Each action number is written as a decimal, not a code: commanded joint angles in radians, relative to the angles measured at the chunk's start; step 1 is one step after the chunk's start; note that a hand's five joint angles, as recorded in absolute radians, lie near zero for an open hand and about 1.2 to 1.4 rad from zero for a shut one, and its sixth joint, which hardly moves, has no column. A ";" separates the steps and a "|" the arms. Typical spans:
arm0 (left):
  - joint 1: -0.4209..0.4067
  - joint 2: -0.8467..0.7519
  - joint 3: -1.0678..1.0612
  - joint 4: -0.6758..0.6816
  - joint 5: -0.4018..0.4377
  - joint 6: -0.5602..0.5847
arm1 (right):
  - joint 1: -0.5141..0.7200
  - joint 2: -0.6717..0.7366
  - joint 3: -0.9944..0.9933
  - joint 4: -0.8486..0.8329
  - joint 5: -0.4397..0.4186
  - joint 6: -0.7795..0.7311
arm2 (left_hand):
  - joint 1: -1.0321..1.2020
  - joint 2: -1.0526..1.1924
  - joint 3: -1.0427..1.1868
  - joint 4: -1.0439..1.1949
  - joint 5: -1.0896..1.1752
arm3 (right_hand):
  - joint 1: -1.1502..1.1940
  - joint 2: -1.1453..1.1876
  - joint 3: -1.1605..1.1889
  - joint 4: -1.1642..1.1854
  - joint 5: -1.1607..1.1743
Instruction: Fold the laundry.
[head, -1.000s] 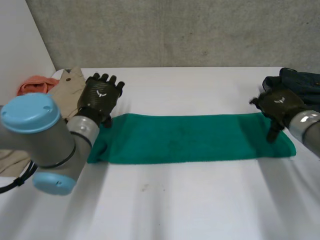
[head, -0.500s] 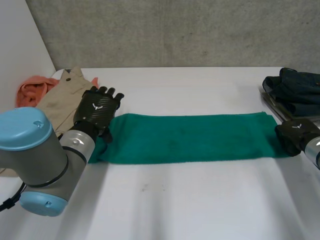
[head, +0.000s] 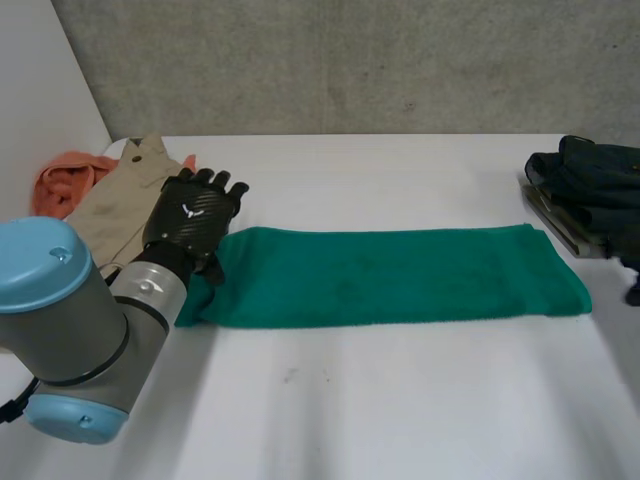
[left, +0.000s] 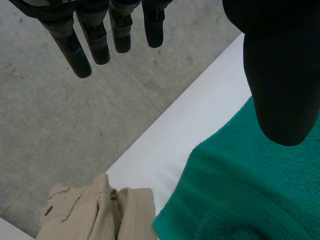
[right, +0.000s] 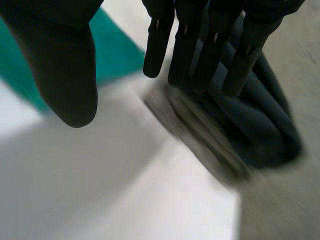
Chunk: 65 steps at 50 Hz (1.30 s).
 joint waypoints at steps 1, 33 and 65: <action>-0.002 -0.001 -0.006 0.000 0.000 -0.002 | 0.057 0.012 0.009 0.001 -0.115 0.141 | -0.017 -0.030 -0.035 -0.028 -0.049 | 0.028 0.035 0.043 0.045 0.066; -0.002 0.019 -0.013 0.002 -0.002 -0.010 | 0.045 0.069 -0.011 -0.071 0.180 0.025 | -0.017 -0.030 -0.035 -0.028 -0.049 | 0.758 0.765 0.773 0.775 0.796; 0.006 0.140 -0.073 -0.008 -0.008 -0.011 | 0.925 0.101 -0.149 -0.259 0.165 -0.018 | -0.017 -0.030 -0.035 -0.028 -0.049 | 0.758 0.765 0.773 0.775 0.796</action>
